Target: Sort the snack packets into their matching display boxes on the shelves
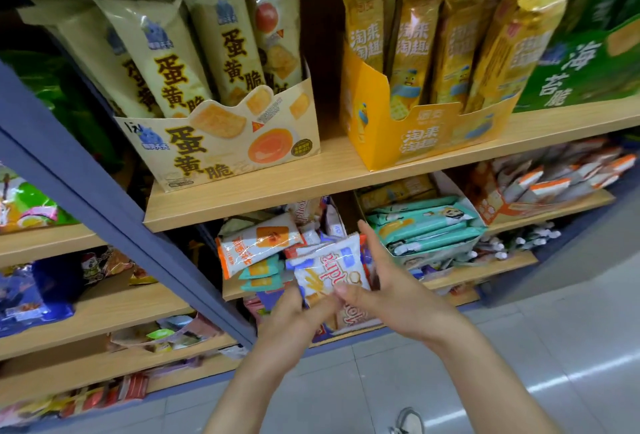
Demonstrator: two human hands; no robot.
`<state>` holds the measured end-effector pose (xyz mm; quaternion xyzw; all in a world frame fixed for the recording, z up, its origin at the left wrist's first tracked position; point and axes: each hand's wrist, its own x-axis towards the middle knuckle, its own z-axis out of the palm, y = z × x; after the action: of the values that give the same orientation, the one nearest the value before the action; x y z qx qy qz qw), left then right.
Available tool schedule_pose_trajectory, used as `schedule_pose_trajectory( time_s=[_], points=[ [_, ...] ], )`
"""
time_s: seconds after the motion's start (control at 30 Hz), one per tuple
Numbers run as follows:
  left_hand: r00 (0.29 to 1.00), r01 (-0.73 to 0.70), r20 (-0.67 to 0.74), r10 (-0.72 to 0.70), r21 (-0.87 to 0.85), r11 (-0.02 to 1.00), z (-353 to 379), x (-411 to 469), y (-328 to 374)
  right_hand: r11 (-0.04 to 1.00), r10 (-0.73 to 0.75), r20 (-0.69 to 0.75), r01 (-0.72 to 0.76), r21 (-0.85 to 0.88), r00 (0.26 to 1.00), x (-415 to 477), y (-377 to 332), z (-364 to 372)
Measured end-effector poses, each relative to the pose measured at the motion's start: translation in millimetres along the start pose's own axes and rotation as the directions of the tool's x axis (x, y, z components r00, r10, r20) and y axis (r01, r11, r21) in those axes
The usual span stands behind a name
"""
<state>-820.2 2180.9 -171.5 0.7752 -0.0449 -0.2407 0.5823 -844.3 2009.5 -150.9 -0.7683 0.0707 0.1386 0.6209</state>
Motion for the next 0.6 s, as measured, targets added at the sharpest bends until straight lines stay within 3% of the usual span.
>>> schedule_pose_trajectory(
  time_s=[0.1, 0.23, 0.33, 0.4, 0.6],
  points=[
    [0.984, -0.099, 0.157, 0.078, 0.127, 0.987, 11.9, 3.8, 1.2, 0.994, -0.009, -0.117, 0.021, 0.103, 0.993, -4.9, 5.7, 0.9],
    [0.964, -0.223, 0.198, 0.176, 0.243, 0.944, 28.3, 11.2, 17.0, 0.938, 0.031, -0.280, 0.068, 0.339, 0.960, -11.4, 19.5, -5.3],
    [0.970, -0.183, 0.156, 0.187, -0.042, 0.982, 48.4, 13.1, 32.2, 0.897, 0.062, -0.182, 0.026, 0.442, 0.981, -15.2, 29.1, -24.5],
    [0.986, -0.129, 0.094, 0.141, -0.122, 0.984, 64.7, 19.4, 31.7, 0.902, 0.067, -0.107, -0.014, 0.431, 0.992, -16.5, 33.2, -39.1],
    [0.974, -0.088, 0.216, 0.062, 0.112, 0.990, 109.4, 36.0, 22.5, 0.912, 0.039, 0.026, -0.046, 0.407, 0.999, -23.8, 60.6, -93.4]
  ],
)
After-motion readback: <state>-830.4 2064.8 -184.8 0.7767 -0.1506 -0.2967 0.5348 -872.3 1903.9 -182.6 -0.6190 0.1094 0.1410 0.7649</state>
